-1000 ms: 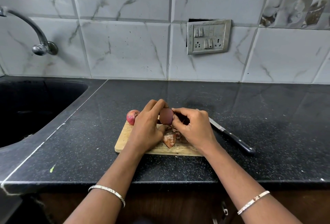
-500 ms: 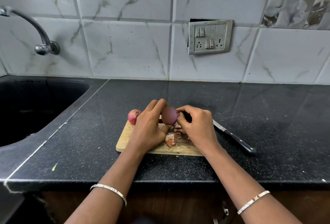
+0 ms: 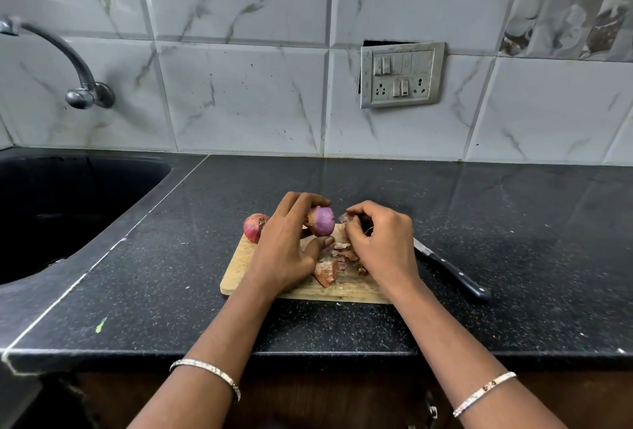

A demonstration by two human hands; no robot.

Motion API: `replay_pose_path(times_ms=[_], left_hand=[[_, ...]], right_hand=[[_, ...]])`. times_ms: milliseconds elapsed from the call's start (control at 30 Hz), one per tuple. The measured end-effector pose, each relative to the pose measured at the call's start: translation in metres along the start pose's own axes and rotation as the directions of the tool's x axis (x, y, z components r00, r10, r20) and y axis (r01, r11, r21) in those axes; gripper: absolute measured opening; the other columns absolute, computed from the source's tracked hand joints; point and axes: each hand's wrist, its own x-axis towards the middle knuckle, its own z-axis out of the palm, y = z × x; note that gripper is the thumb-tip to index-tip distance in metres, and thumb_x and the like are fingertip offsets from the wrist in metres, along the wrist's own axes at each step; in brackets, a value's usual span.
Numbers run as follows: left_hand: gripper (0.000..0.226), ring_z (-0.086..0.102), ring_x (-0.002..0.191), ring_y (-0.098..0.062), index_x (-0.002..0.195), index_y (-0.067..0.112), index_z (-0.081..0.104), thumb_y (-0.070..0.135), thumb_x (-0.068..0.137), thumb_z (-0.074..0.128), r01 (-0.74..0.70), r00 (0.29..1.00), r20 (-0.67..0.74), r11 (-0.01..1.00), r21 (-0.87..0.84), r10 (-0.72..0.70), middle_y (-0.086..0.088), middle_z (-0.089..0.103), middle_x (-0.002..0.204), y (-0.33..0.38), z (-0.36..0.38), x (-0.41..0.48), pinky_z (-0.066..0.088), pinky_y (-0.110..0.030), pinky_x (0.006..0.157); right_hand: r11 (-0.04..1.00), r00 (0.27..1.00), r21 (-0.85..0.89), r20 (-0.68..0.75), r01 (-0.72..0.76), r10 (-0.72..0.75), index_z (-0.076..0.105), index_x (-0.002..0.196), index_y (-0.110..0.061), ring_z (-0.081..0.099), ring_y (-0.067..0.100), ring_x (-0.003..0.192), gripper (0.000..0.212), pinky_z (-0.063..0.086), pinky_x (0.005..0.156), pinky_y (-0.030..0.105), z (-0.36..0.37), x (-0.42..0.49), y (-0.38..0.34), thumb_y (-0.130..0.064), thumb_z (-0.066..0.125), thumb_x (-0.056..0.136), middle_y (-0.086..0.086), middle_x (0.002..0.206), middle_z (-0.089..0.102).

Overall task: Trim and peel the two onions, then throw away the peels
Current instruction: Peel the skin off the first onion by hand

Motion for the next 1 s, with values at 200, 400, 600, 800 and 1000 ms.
replay_pose_path(times_ms=[200, 400, 600, 800, 1000], left_hand=[[0.053, 0.062, 0.106, -0.01, 0.118, 0.024, 0.047, 0.028, 0.08, 0.083, 0.064, 0.998, -0.008, 0.997, 0.032, -0.063, 0.013, 0.06, 0.115, -0.0009, 0.0018, 0.0001, 0.051, -0.033, 0.09], [0.051, 0.064, 0.105, -0.01, 0.115, 0.02, 0.048, 0.022, 0.079, 0.083, 0.066, 0.998, -0.01, 0.998, 0.022, -0.066, 0.01, 0.065, 0.111, 0.0015, 0.0008, -0.0003, 0.053, -0.037, 0.089], [0.048, 0.068, 0.104, -0.014, 0.118, 0.023, 0.044, 0.019, 0.084, 0.078, 0.072, 0.997, -0.006, 0.997, 0.011, -0.072, 0.007, 0.068, 0.116, 0.0003, 0.0018, -0.0013, 0.056, -0.043, 0.088], [0.05, 0.071, 0.099, -0.019, 0.119, 0.023, 0.042, 0.019, 0.083, 0.078, 0.07, 0.998, -0.002, 0.997, 0.024, -0.07, 0.007, 0.07, 0.119, 0.0001, 0.0023, -0.0009, 0.056, -0.045, 0.085], [0.051, 0.071, 0.101, -0.02, 0.119, 0.022, 0.041, 0.015, 0.084, 0.077, 0.07, 0.998, 0.005, 0.997, 0.027, -0.07, 0.003, 0.07, 0.12, 0.0015, 0.0017, -0.0011, 0.056, -0.045, 0.087]], right_hand=[[0.995, 0.994, 0.016, 0.051, 0.094, -0.095, 0.076, 0.09, -0.017, 0.062, 0.011, 0.089, 0.02, 0.054, 0.078, 0.035, 0.0011, 0.0002, 0.0007, -0.007, 0.06, 0.082, -0.008, 0.089, 0.069], [0.981, 0.979, 0.065, 0.074, 0.185, -0.189, 0.073, 0.094, -0.018, 0.059, 0.011, 0.089, 0.015, 0.053, 0.074, 0.036, 0.0001, -0.0011, -0.0002, -0.023, 0.06, 0.089, -0.009, 0.09, 0.07], [0.975, 0.972, 0.056, 0.094, 0.213, -0.218, 0.073, 0.097, -0.02, 0.058, 0.009, 0.084, 0.016, 0.052, 0.072, 0.034, 0.0012, -0.0013, 0.0003, -0.03, 0.064, 0.089, -0.011, 0.09, 0.071], [0.978, 0.976, 0.046, 0.069, 0.204, -0.207, 0.076, 0.091, -0.02, 0.059, 0.01, 0.075, 0.014, 0.051, 0.065, 0.038, 0.0041, -0.0016, 0.0029, -0.027, 0.064, 0.088, -0.011, 0.081, 0.071], [0.982, 0.982, 0.067, 0.056, 0.178, -0.182, 0.076, 0.091, -0.023, 0.059, 0.007, 0.067, 0.01, 0.052, 0.061, 0.037, 0.0026, -0.0018, 0.0015, -0.024, 0.067, 0.086, -0.013, 0.077, 0.07]])
